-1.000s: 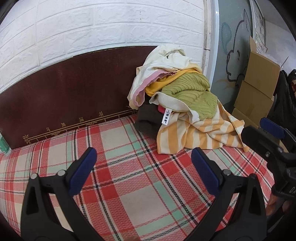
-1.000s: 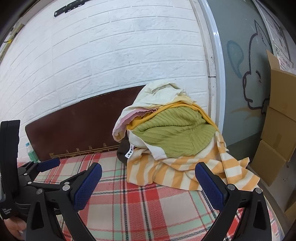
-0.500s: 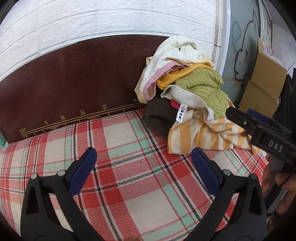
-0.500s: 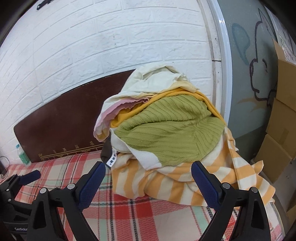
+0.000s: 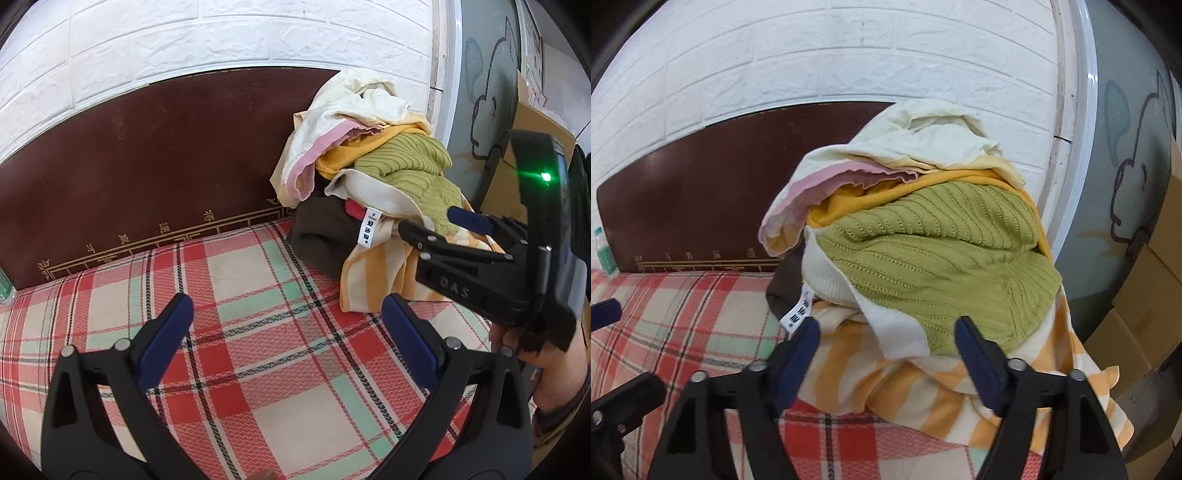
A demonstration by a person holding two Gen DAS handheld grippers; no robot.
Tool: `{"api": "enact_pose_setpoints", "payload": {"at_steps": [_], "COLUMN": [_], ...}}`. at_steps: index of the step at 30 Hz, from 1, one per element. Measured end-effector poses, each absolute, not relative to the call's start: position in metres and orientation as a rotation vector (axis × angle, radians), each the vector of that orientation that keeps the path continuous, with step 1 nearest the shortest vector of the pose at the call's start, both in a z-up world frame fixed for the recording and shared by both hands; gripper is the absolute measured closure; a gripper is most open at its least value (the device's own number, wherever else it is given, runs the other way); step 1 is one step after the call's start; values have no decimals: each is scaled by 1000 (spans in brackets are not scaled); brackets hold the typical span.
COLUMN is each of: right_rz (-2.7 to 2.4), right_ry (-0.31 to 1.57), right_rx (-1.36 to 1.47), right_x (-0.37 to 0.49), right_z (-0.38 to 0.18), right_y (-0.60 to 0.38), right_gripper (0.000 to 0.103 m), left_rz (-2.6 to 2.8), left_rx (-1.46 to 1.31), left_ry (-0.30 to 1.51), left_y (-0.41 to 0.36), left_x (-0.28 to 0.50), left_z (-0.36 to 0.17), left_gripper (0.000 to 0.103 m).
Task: Fold clothes
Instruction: 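Grasp the green knit sweater with both grippers and lift it off the pile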
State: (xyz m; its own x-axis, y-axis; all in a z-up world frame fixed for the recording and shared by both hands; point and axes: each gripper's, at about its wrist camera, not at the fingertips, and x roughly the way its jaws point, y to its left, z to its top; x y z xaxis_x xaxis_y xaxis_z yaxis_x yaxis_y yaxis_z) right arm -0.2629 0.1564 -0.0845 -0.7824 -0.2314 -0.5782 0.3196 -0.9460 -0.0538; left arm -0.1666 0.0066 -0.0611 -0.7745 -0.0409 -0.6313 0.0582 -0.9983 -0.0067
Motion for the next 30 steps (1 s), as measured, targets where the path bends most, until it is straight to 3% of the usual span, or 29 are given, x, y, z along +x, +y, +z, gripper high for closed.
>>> {"api": "enact_pose_setpoints", "payload": {"at_steps": [4, 6, 7, 8, 13, 20, 30], "right_rz": [-2698, -2688, -2679, -2668, -2539, -2469, -2267], "right_ry": [212, 223, 218, 183, -174, -254, -485], "right_rx": [903, 885, 893, 905, 787, 602, 412], "right_x": [-291, -296, -297, -298, -277, -225, -164], "right_z": [-93, -92, -90, -86, -33, 49, 70], "right_y": [149, 148, 149, 154, 201, 237, 271], "right_gripper": [54, 74, 91, 97, 99, 101, 101], "left_rz": [-2897, -2900, -2903, -2906, -2922, -2947, -2996], "left_rx": [1046, 1047, 1046, 1046, 1042, 1034, 1015], "left_ry": [51, 59, 63, 67, 86, 101, 60], "left_y": [-4, -7, -8, -10, -16, -23, -22], "left_x": [-167, -167, -167, -166, -165, -162, -152], "left_z": [-66, -66, -66, -65, -64, -61, -52], "left_gripper": [1, 1, 1, 1, 1, 1, 1]}}
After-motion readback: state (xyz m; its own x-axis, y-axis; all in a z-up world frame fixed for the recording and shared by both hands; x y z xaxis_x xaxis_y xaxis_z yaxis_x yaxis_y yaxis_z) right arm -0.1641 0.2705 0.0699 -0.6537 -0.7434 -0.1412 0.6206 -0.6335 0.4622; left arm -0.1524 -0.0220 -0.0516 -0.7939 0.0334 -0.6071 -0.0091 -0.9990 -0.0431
